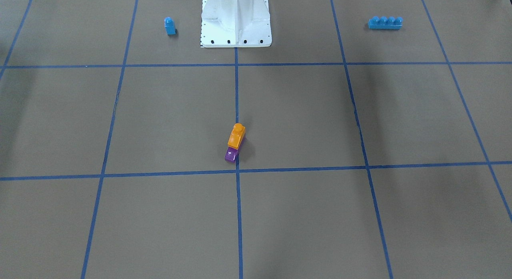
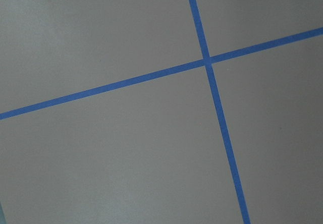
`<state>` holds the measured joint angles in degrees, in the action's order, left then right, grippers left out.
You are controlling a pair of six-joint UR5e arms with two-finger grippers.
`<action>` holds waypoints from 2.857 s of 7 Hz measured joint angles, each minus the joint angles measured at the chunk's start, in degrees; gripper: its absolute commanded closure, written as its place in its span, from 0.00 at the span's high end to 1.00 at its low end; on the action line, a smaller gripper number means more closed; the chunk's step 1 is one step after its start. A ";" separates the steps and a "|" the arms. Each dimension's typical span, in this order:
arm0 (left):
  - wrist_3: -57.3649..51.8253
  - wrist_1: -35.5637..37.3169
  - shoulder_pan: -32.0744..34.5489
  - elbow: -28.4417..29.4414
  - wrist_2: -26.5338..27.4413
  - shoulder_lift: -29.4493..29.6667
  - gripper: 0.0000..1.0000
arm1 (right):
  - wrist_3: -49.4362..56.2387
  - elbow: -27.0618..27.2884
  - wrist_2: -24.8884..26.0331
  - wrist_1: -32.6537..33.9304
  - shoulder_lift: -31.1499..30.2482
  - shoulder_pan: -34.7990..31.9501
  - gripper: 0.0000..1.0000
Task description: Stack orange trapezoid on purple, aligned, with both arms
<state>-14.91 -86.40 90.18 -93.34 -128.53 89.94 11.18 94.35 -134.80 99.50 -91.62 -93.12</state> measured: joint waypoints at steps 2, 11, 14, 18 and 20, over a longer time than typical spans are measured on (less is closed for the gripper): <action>-0.05 0.00 -0.06 0.00 0.03 0.05 1.00 | 1.05 -0.09 0.05 -0.06 -0.11 -0.76 1.00; 0.25 0.08 -0.07 0.11 0.03 0.05 1.00 | -0.09 -2.33 -0.24 -6.49 -0.70 -1.45 1.00; 0.31 0.17 -0.02 0.38 -0.05 -0.09 1.00 | -0.96 -1.97 -2.09 -6.26 -0.91 -1.51 1.00; 0.36 0.26 -0.12 0.35 0.03 0.03 1.00 | -1.07 -1.94 -2.39 -6.24 -0.74 -1.50 1.00; 0.34 0.26 -0.16 0.43 0.03 0.28 1.00 | -1.07 -1.97 -2.39 -6.25 -0.57 -1.48 1.00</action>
